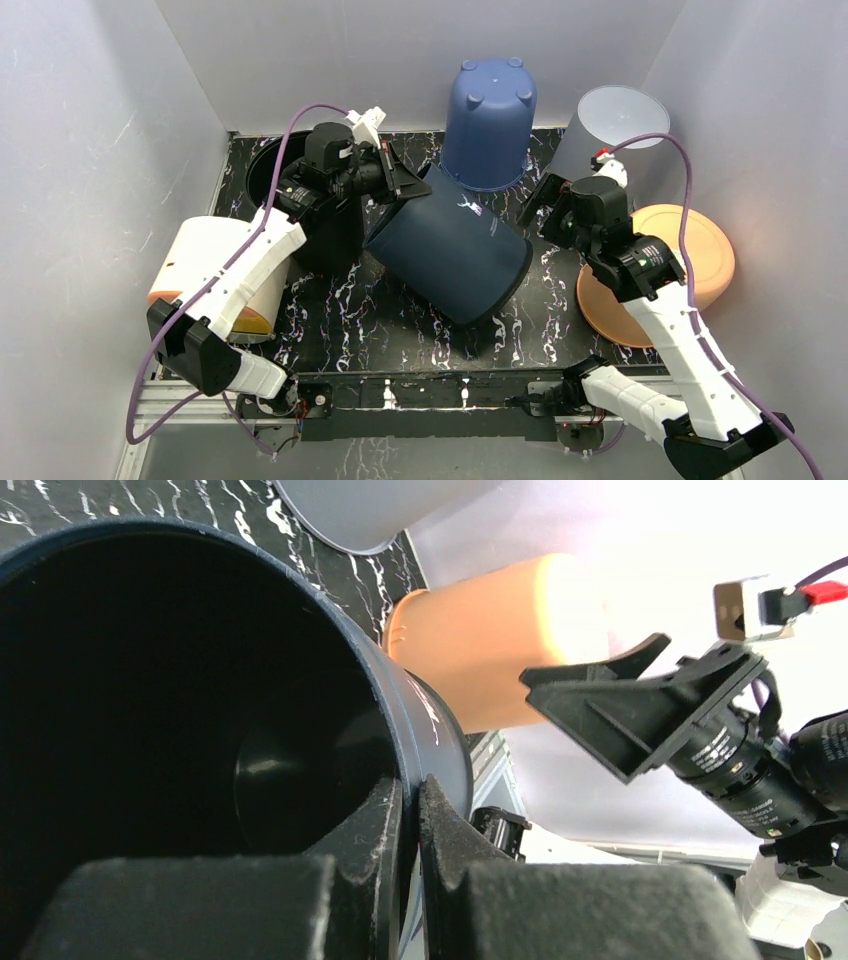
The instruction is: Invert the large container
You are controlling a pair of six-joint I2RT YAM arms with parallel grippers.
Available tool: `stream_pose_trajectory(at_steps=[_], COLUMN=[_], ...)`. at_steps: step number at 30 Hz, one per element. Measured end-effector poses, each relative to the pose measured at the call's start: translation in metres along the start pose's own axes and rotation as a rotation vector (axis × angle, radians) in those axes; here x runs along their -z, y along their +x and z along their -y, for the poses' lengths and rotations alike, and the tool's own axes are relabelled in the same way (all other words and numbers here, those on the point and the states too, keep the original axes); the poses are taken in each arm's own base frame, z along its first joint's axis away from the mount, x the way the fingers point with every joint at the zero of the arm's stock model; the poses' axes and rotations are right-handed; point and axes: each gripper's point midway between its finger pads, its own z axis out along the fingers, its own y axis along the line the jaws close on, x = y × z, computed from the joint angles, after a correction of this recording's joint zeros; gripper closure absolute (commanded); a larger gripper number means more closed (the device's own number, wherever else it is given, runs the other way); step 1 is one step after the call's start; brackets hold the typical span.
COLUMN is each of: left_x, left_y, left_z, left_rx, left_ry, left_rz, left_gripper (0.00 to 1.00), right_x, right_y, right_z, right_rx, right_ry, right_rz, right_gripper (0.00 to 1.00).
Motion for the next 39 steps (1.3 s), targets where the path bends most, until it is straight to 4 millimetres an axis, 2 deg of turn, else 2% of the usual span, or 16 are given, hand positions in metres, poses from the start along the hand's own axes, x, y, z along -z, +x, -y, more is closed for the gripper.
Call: stream_pose_trajectory(at_steps=[4,9,15,19,25,28,35,39], left_x=[0.001,0.002,0.005,0.006,0.004,0.003,-0.002,-0.004], left_y=[-0.003,-0.006,-0.003,-0.002,-0.003,-0.005,-0.009,-0.007], left_z=[-0.009,-0.015,-0.020,-0.022,-0.026,-0.028,-0.040,-0.054], left_rx=[0.012,0.012,-0.004,-0.015,-0.035,-0.050,-0.056,-0.056], left_ry=[-0.015,-0.026,-0.036,-0.029,-0.026,-0.026,-0.037,-0.063], left_rz=[0.012,0.025,0.035,0.049,0.055,0.057,0.063,0.066], left_gripper=[1.00,1.00,1.00,1.00,1.00,1.00,1.00,1.00], right_x=[-0.006,-0.009,0.007,0.011,0.013,0.016,0.009,0.011], right_y=[0.026,0.060,0.078,0.093,0.112,0.110,0.113,0.112], right_z=[-0.010,-0.006,-0.012,-0.022,-0.031,-0.037,-0.030,-0.028], right_rx=[-0.033,-0.085,-0.171,-0.251,-0.353,-0.381,-0.386,-0.402], right_ry=[-0.065,-0.087,-0.182,-0.274,-0.374,-0.419,-0.375,-0.365], right_rz=[-0.098,-0.201,-0.240,-0.272,-0.321,-0.316,-0.313,-0.314], right_gripper=[0.02,0.02,0.02,0.08,0.26,0.40,0.72,0.91])
